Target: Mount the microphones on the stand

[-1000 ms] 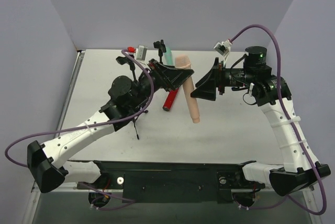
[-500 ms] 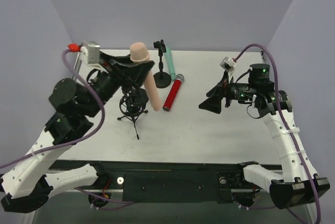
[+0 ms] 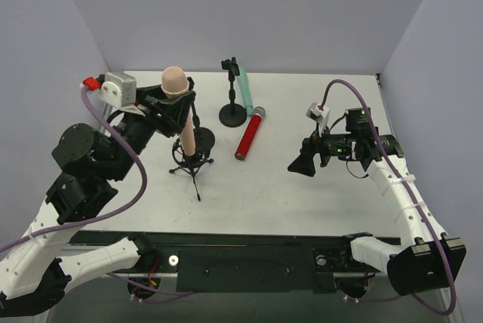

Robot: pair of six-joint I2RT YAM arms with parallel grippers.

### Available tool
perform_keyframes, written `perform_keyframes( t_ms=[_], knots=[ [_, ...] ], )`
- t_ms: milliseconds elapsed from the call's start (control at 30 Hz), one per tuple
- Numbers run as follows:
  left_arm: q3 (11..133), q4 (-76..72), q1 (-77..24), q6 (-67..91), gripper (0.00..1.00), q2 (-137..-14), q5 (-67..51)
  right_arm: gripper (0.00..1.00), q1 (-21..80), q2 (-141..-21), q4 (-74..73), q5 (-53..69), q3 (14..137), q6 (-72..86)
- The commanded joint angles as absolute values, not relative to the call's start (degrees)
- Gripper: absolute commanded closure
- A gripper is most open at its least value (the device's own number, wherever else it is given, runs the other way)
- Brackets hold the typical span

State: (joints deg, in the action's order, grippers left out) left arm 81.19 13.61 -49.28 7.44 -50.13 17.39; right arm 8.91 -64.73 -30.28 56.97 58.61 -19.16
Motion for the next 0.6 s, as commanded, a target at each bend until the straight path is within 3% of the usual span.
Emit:
perform_keyframes(
  t_ms=[0,567],
  knots=[
    [81.0,11.3,-49.1,3.0,1.00,-52.0,19.2,0.04,7.9,-65.6,-28.6,59.1,57.7,-21.9],
    [69.8,5.9,-48.8,3.9,1.00,-46.8,16.7,0.04,6.2,-66.6,-29.8,60.2,57.5,-23.2]
  ],
)
